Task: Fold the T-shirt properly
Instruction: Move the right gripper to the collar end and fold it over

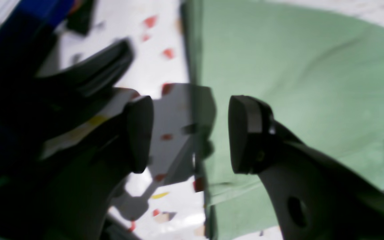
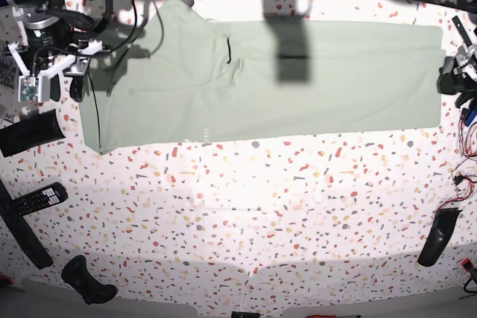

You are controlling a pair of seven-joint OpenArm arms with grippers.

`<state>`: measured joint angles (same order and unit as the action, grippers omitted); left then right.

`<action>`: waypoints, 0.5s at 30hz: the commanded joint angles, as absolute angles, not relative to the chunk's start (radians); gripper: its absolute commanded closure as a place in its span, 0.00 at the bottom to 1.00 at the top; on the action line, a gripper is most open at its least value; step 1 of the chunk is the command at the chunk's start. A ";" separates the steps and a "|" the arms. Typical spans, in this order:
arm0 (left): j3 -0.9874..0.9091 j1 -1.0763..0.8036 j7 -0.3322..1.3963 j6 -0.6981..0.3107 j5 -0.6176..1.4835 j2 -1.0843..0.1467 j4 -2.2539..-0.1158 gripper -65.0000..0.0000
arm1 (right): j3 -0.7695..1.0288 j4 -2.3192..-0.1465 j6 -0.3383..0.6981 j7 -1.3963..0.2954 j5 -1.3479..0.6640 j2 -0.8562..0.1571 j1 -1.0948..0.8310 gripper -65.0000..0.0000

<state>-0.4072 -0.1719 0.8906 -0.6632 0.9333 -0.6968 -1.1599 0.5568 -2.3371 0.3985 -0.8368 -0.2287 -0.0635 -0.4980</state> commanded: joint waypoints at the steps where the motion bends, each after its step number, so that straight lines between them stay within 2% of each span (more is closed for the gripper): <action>1: -0.418 -0.163 0.868 -0.674 0.942 -0.726 -1.171 0.49 | 0.560 -2.356 0.411 -0.820 -0.244 -0.069 -0.496 0.65; 6: -0.418 -0.163 0.831 -0.674 0.918 -0.720 -1.171 0.49 | 0.560 -2.356 0.414 -0.822 -0.267 -0.069 -0.497 0.65; 7: -0.418 -0.163 0.833 -0.674 0.907 -0.714 -1.171 0.49 | 0.560 -2.356 0.440 -0.824 -0.299 -0.069 -0.500 0.65; 10: -0.418 -0.164 0.844 -0.674 0.887 -0.685 -1.171 0.49 | 0.551 -2.356 0.620 -0.863 -0.460 -0.068 -0.518 0.65; 15: -0.418 -0.163 0.843 -0.674 0.894 -0.643 -1.171 0.49 | 0.550 -2.356 0.656 -0.884 -0.518 -0.058 -0.581 0.65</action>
